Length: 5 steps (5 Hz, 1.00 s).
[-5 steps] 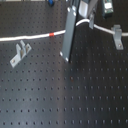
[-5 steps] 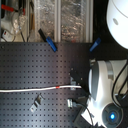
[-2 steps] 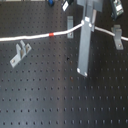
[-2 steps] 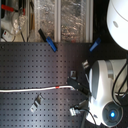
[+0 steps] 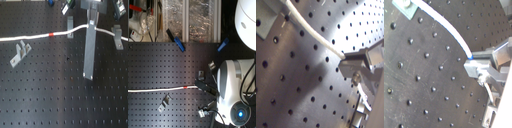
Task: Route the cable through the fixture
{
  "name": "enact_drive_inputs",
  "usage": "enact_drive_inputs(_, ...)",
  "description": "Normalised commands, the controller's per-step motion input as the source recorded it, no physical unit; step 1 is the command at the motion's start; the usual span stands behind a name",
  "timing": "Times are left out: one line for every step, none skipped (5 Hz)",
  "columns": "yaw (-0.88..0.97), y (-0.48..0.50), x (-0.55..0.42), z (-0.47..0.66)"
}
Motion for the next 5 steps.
enact_drive_inputs(-0.69,0.305,-0.094,0.21)
enact_drive_inputs(-0.81,0.211,0.044,0.2)
enact_drive_inputs(-0.53,0.092,0.009,0.18)
enact_drive_inputs(0.0,0.126,-0.005,0.01)
enact_drive_inputs(0.09,0.686,-0.025,0.04)
